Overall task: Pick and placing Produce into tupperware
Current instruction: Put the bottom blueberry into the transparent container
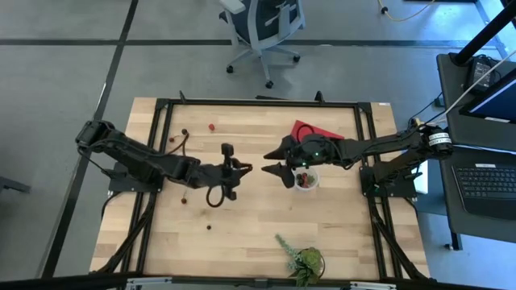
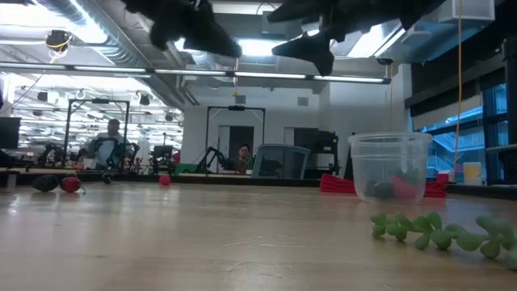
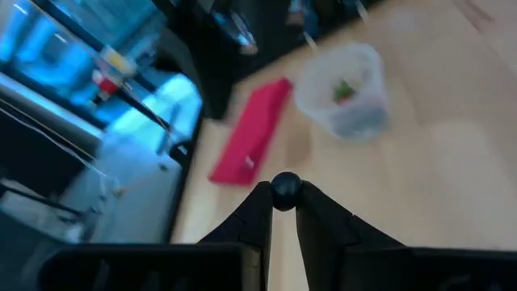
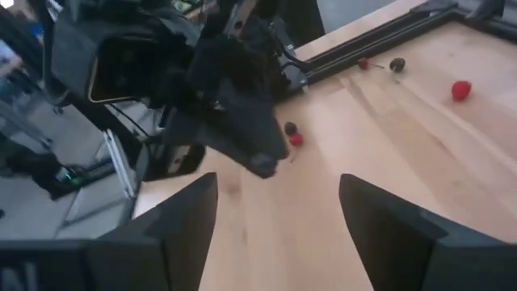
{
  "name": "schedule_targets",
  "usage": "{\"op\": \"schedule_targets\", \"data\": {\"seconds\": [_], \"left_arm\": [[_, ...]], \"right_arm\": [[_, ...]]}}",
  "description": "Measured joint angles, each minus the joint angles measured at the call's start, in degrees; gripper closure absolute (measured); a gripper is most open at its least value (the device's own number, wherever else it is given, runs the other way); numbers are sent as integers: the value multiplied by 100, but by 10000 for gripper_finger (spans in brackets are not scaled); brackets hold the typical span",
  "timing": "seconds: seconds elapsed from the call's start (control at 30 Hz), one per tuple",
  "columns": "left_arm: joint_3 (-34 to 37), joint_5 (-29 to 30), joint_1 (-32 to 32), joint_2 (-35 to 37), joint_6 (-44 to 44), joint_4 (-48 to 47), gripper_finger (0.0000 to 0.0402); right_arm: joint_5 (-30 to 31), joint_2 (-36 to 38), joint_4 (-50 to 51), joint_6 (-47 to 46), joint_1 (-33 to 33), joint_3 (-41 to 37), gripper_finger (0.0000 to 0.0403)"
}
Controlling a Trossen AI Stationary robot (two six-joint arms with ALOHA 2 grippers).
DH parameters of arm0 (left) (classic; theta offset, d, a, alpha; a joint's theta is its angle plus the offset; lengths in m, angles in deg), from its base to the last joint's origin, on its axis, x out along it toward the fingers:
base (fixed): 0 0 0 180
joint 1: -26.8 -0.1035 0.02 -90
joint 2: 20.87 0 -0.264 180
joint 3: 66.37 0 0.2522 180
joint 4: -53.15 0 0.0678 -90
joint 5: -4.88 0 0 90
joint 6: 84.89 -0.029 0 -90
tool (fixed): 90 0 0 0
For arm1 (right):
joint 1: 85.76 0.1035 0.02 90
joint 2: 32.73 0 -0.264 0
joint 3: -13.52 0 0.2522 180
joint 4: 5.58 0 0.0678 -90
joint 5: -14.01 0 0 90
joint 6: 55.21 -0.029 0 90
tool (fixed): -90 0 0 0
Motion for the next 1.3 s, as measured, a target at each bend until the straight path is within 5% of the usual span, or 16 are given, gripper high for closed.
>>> {"op": "schedule_targets", "data": {"seconds": [1.07, 1.3], "left_arm": [[-7, -1305, -534, 7, -1103, 1827, 363], [-7, -1503, -555, 7, -1103, 1835, 363]], "right_arm": [[-189, -2, -780, -409, -12, 0, 143], [-211, -2, -831, -343, -10, 0, 191]]}}
